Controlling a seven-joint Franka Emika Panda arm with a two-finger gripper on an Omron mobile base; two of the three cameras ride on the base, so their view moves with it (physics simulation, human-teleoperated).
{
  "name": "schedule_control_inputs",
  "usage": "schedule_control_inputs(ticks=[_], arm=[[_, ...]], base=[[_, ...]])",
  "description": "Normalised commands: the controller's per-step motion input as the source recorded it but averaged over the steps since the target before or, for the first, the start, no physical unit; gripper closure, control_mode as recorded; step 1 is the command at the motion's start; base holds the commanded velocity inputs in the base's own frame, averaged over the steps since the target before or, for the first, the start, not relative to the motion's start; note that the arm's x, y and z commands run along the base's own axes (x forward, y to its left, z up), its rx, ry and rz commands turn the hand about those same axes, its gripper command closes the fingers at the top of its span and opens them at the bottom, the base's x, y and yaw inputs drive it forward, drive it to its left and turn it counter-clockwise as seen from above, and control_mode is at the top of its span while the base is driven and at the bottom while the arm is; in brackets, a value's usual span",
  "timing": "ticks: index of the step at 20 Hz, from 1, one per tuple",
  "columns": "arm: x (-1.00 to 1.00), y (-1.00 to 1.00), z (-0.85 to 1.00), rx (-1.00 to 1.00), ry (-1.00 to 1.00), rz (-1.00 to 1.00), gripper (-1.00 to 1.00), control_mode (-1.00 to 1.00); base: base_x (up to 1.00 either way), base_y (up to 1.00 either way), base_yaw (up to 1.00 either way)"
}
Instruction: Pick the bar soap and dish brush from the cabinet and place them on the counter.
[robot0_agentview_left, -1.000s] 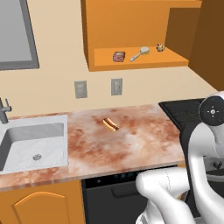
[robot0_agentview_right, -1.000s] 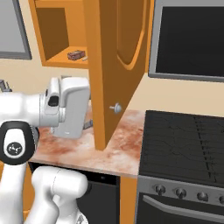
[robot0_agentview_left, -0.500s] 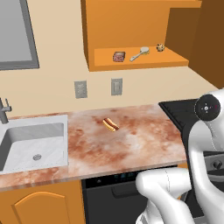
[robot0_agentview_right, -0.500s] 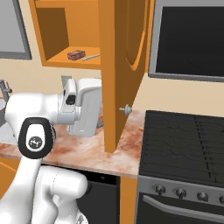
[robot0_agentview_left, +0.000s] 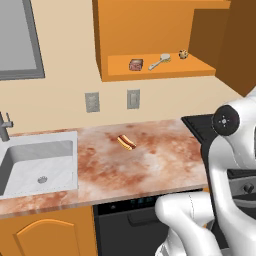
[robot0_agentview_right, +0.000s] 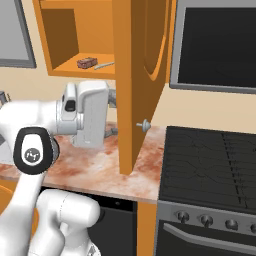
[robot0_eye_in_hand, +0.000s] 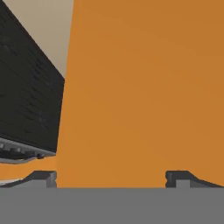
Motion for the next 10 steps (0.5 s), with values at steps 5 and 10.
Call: schedule_control_inputs(ticks=[5,10], arm=[[0.05,0.41,0.28,0.03,-0.01,0.01,-1.0,-1.0],[0.01,0.36,-0.02,0.16,0.01,0.02,-1.0,-1.0]], base=[[0.0,0.0,0.0],[0.0,0.0,0.0]])
